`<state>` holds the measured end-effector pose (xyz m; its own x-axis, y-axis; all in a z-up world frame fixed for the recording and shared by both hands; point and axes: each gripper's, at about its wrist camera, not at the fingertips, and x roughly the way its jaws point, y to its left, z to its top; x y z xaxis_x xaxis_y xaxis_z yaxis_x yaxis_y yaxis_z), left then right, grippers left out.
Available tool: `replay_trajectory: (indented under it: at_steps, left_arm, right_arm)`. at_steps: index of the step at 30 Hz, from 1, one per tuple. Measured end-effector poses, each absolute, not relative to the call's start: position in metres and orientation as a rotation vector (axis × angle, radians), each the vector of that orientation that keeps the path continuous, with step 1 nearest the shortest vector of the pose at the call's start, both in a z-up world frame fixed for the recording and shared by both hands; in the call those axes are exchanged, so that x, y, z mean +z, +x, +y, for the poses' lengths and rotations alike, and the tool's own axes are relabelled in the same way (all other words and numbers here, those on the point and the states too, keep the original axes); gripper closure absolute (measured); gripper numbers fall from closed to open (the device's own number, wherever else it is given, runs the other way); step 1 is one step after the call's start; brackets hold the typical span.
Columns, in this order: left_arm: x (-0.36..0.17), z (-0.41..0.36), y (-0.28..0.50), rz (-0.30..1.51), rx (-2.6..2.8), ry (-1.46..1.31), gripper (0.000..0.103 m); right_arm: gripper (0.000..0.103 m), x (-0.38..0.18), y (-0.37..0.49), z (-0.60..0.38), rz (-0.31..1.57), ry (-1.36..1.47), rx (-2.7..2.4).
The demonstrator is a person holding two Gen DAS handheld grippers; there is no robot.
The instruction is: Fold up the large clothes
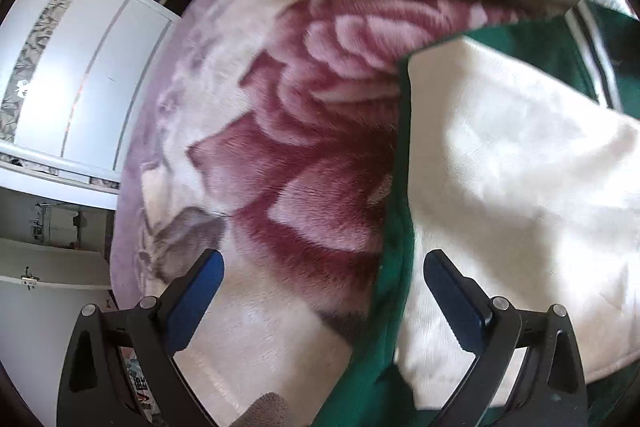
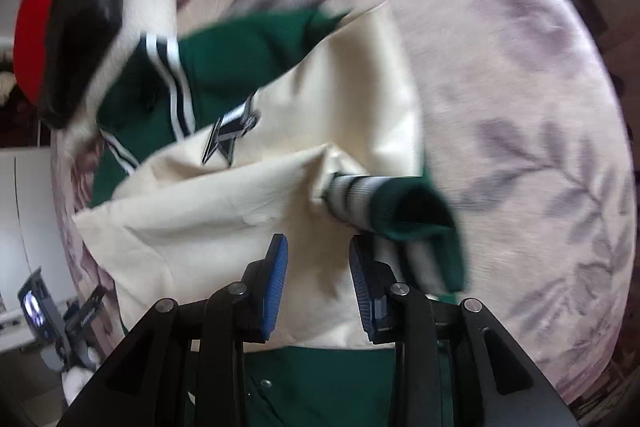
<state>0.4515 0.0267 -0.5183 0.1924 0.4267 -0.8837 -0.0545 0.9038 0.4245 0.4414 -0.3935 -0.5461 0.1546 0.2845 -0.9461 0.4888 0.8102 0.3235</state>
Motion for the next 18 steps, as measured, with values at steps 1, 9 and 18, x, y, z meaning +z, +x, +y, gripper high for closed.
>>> replay_trajectory:
  at_steps: [1,9,18]
  left_arm:
    - [-0.515,0.026,0.448,1.331,0.35,0.328,0.0]
    - [-0.52,0.026,0.433,1.33,0.362,0.306,0.0]
    - [-0.463,0.003,0.373,1.276,0.357,0.269,0.0]
  right_arm:
    - [0.093,-0.554,0.44,-0.401,1.455,0.673,-0.169]
    - [0.098,-0.61,0.44,-0.434,1.566,0.741,-0.189]
    - [0.044,-0.535,0.335,-0.451,1.572,0.688,-0.028]
